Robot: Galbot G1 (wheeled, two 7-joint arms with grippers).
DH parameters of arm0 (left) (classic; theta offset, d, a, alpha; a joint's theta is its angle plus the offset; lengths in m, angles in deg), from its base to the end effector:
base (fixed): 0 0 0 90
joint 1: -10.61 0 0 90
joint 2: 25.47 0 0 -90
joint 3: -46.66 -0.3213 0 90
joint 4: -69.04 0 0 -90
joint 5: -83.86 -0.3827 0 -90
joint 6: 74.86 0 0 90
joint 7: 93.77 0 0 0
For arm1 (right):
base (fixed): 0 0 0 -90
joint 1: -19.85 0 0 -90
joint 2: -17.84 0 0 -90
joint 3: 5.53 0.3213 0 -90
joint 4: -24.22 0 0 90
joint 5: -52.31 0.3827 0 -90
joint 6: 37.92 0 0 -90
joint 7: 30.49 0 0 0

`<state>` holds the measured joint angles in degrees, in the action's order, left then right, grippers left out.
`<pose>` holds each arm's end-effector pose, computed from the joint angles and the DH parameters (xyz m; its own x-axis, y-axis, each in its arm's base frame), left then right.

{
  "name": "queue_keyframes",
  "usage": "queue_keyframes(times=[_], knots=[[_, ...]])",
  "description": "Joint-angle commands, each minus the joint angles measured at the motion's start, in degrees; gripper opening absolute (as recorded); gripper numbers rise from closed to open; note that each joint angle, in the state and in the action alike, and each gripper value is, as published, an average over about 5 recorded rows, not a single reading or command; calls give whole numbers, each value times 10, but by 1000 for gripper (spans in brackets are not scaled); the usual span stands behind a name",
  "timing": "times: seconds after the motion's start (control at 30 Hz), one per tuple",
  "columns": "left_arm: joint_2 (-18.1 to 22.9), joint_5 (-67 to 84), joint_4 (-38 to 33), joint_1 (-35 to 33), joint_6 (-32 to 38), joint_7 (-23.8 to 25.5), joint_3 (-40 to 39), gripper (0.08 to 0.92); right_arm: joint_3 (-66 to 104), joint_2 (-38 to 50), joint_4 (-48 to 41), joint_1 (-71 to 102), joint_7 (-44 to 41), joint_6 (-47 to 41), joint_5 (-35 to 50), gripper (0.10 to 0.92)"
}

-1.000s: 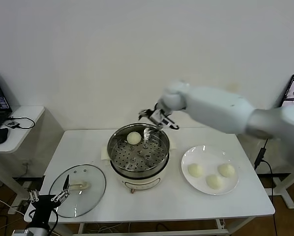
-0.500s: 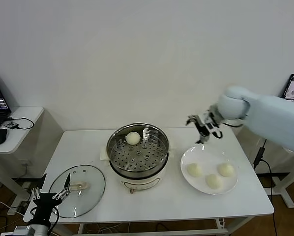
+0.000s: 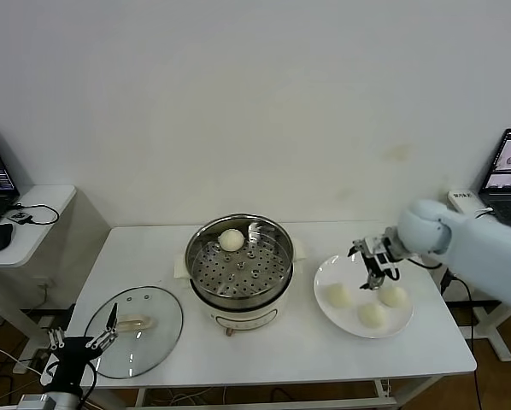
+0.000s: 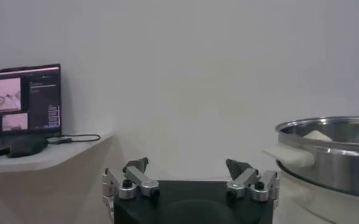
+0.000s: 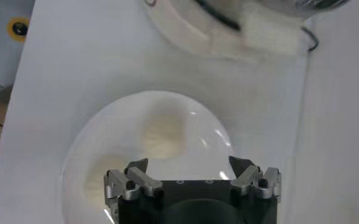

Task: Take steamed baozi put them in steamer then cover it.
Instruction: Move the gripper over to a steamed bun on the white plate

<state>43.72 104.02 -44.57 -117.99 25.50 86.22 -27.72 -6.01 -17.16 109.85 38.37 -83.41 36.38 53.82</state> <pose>0.1869 0.1480 -0.3072 -0.9974 -0.0709 0.0108 -0.0694 0.9920 0.1054 0.4860 -0.0682 -0.1662 -0.2808 -0.1696 0.9447 -0.9301 -0.1948 -0.3114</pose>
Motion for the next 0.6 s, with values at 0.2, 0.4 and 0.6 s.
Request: queue_keyframes(times=[0.2, 0.4, 0.6], knots=[[2, -3, 0, 0, -1, 0, 2, 823, 61, -59, -77, 113, -4, -2, -42, 823], [1, -3, 2, 0, -1, 0, 5, 823, 68, -89, -110, 121, 2, 1, -49, 823], [3, -5, 2, 1, -1, 0, 3, 823, 74, -108, -127, 118, 11, -1, -50, 823]])
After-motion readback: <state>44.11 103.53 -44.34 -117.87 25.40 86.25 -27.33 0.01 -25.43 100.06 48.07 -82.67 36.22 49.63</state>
